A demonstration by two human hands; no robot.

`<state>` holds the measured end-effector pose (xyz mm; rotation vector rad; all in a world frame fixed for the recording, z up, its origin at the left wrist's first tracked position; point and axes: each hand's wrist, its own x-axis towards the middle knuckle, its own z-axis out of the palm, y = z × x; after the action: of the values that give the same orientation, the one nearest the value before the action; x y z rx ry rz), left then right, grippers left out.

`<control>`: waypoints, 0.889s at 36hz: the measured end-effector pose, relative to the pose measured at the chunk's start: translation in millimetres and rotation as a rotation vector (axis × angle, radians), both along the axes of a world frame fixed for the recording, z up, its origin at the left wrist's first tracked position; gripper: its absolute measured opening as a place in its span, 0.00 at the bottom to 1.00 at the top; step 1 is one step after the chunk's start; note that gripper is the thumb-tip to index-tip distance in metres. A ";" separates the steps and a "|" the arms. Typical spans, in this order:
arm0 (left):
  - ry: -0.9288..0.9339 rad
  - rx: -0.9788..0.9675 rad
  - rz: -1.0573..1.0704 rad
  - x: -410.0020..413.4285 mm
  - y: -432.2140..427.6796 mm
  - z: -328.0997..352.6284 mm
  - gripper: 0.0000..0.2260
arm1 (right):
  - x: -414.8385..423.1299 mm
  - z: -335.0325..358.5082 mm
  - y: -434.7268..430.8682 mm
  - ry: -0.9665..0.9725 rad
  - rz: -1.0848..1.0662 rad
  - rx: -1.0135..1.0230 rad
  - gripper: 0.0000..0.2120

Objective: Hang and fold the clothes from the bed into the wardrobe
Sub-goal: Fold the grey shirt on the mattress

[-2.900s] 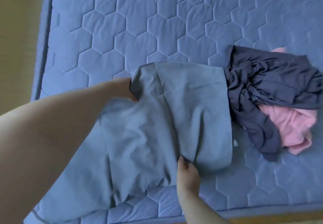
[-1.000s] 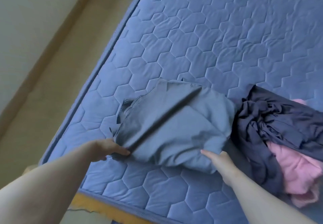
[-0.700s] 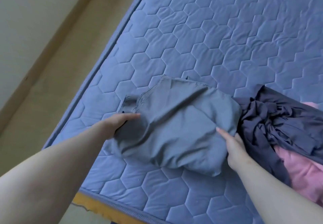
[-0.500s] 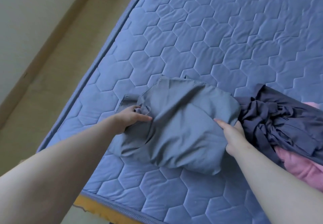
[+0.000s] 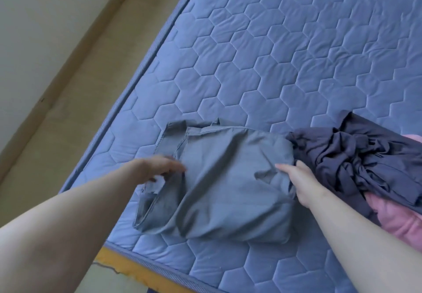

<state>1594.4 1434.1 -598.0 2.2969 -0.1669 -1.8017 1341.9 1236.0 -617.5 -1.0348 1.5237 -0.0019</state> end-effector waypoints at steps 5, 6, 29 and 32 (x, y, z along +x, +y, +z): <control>-0.048 -0.237 0.221 -22.7 -24.5 -12.8 0.27 | 5.0 -6.4 3.3 -0.052 0.027 -0.069 0.16; -0.052 -0.267 0.206 -26.6 -27.5 -13.9 0.20 | 7.1 -2.4 4.2 -0.077 0.022 -0.078 0.12; 0.033 -0.074 0.195 -20.6 25.5 -37.5 0.38 | -13.7 -17.3 39.3 0.026 -0.010 0.124 0.23; 0.014 -0.115 0.134 -26.4 20.8 -32.5 0.25 | -13.0 -14.1 46.5 0.030 0.017 0.148 0.20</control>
<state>1568.0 1454.9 -630.5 2.1623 -0.1087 -1.6961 1328.9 1282.5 -631.6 -0.9326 1.5185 0.1370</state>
